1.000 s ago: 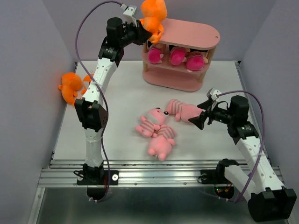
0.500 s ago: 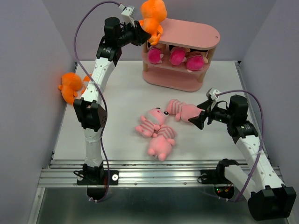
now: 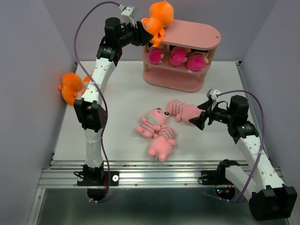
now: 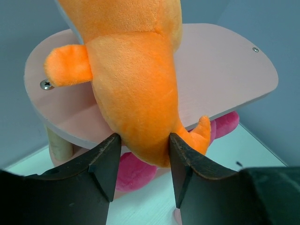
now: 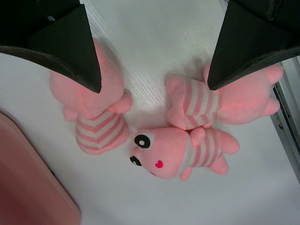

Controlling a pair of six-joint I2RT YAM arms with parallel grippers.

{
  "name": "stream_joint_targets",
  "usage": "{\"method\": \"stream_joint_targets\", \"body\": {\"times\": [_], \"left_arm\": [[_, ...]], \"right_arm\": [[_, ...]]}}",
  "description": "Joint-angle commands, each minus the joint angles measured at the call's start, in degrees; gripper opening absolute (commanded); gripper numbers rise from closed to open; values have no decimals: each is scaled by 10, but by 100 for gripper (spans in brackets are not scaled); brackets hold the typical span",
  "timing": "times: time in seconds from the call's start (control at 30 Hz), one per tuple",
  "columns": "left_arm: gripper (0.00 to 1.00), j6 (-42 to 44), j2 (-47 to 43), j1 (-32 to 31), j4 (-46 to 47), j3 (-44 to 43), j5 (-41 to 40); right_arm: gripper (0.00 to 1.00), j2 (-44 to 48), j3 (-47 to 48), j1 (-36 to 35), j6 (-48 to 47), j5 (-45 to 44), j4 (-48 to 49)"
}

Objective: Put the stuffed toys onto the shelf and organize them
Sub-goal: Place the stuffed toy onto shelf, then grab a stuffed toy with the left arm

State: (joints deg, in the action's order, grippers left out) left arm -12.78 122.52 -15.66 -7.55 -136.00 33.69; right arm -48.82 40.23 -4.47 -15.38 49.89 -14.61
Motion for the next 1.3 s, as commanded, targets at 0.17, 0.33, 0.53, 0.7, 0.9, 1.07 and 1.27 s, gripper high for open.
{"method": "stream_joint_targets", "body": {"times": [0.17, 0.33, 0.53, 0.7, 0.9, 1.07, 1.27], "left_arm": [[63, -25, -43, 3, 26, -21, -22], [70, -53, -52, 3, 57, -20, -14], [81, -72, -66, 4, 95, -11, 6], [86, -82, -79, 3, 115, -5, 9], [86, -90, -92, 4, 126, 0, 6], [86, -77, -119, 3, 121, 17, -11], [86, -23, -227, 12, 105, 158, -135]], "right_arm": [[100, 0, -2, 2, -11, -2, 6], [100, 0, -2, 2, -11, 0, 5], [100, 0, -2, 2, -11, 0, 5], [100, 1, -2, 2, -12, 0, 4], [100, 2, -2, 2, -13, 0, 3], [100, 1, -2, 2, -16, 0, 3], [100, 3, -1, 2, -20, 3, -2]]}}
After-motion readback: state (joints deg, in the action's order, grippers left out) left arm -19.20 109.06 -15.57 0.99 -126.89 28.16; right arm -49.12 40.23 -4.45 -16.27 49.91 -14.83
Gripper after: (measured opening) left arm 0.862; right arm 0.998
